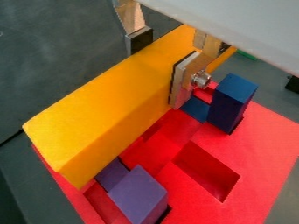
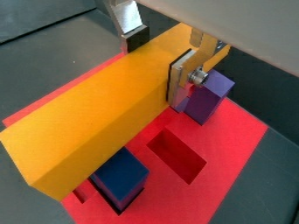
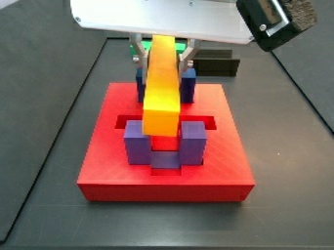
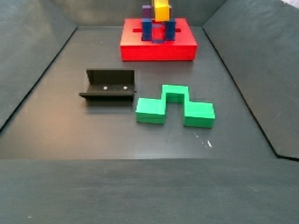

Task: Pick up the yellow object. Move up. Move to above the board. Insert the yellow object.
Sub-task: Insert the yellow object.

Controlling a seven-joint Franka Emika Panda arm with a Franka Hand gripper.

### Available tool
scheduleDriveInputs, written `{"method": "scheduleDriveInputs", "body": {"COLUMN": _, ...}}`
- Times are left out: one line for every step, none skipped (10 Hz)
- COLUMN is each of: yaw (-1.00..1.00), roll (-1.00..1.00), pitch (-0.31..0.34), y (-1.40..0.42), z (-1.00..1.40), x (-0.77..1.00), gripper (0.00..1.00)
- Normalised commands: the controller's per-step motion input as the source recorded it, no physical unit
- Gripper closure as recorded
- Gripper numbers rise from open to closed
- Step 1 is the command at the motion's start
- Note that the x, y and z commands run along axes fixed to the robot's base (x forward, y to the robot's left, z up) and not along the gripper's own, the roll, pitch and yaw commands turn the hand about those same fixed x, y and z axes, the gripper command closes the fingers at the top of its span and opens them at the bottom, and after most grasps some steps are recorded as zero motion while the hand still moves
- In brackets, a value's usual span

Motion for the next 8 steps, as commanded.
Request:
{"method": "scheduleDriveInputs", "body": {"yaw": -0.01, "roll": 0.19, "pitch": 0.000, "y": -0.19, "z": -0.22, "x": 0.02, "gripper": 1.00}}
{"method": "scheduleDriveInputs", "body": {"yaw": 0.00, "roll": 0.12, "pitch": 0.000, "y": -0.17, "z": -0.18, "x": 0.09, "gripper": 1.00}}
{"method": "scheduleDriveInputs", "body": {"yaw": 0.00, "roll": 0.00, "pitch": 0.000, "y": -0.02, "z": -0.10, "x": 0.19, "gripper": 1.00}}
{"method": "scheduleDriveInputs", "body": {"yaw": 0.00, "roll": 0.00, "pitch": 0.000, "y": 0.00, "z": -0.04, "x": 0.24, "gripper": 1.00}}
{"method": "scheduleDriveInputs", "body": {"yaw": 0.00, "roll": 0.00, "pitch": 0.011, "y": 0.00, "z": -0.02, "x": 0.21, "gripper": 1.00}}
{"method": "scheduleDriveInputs", "body": {"yaw": 0.00, "roll": 0.03, "pitch": 0.000, "y": 0.00, "z": -0.06, "x": 0.00, "gripper": 1.00}}
{"method": "scheduleDriveInputs", "body": {"yaw": 0.00, "roll": 0.01, "pitch": 0.000, "y": 0.00, "z": -0.01, "x": 0.00, "gripper": 1.00}}
{"method": "scheduleDriveInputs", "body": {"yaw": 0.00, "roll": 0.00, "pitch": 0.000, "y": 0.00, "z": -0.04, "x": 0.00, "gripper": 1.00}}
